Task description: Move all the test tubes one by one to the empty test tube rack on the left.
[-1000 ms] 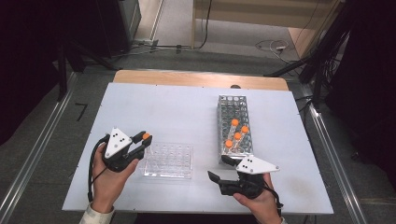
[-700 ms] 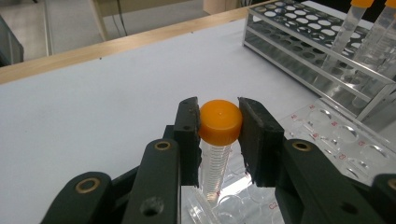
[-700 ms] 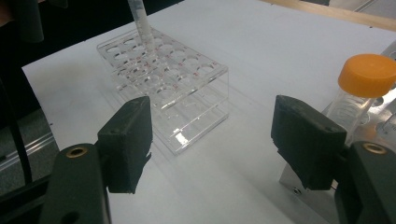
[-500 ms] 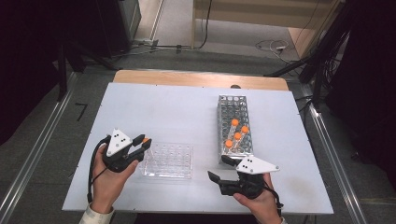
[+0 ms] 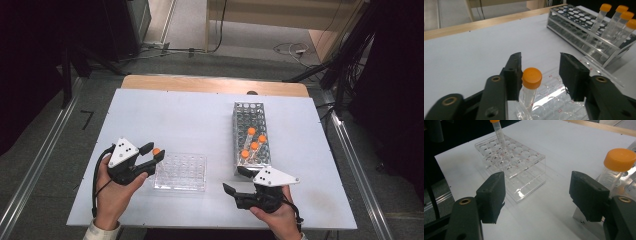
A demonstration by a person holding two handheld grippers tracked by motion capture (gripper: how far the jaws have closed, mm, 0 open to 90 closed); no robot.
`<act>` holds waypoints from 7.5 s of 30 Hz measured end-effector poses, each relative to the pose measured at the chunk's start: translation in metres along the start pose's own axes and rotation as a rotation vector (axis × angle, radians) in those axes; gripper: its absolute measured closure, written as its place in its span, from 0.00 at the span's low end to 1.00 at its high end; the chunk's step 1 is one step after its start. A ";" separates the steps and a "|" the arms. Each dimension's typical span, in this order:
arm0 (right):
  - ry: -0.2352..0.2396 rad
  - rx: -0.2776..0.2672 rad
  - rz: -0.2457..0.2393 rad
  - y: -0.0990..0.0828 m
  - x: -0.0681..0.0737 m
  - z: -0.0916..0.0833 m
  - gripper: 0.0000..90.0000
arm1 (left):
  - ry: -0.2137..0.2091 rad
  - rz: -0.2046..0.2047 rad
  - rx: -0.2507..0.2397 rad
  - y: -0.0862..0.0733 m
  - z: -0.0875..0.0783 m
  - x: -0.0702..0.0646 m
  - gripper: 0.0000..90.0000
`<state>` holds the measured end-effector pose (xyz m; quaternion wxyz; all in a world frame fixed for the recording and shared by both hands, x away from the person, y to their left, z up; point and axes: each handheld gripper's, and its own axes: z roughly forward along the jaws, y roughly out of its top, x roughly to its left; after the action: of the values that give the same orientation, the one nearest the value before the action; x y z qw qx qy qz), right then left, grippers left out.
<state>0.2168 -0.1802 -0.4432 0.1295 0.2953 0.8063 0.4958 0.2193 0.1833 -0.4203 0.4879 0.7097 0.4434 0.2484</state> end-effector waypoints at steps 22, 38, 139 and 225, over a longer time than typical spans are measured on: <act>-0.048 -0.017 0.019 0.000 -0.011 -0.009 0.31 | -0.009 -0.077 -0.081 0.003 -0.006 0.001 0.26; -0.142 -0.034 0.046 -0.002 -0.032 -0.005 0.34 | -0.016 -0.067 -0.111 0.007 -0.009 -0.006 0.23; -0.001 0.019 -0.130 0.004 0.030 0.026 0.80 | -0.346 0.085 -0.064 -0.004 0.027 -0.101 0.38; 0.073 -0.032 -0.039 0.003 0.028 0.023 0.33 | -0.031 0.052 -0.164 0.027 -0.011 -0.023 0.79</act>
<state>0.2077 -0.1454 -0.4491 0.1142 0.2592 0.8082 0.5164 0.2099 0.1650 -0.3897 0.5444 0.6825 0.3953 0.2855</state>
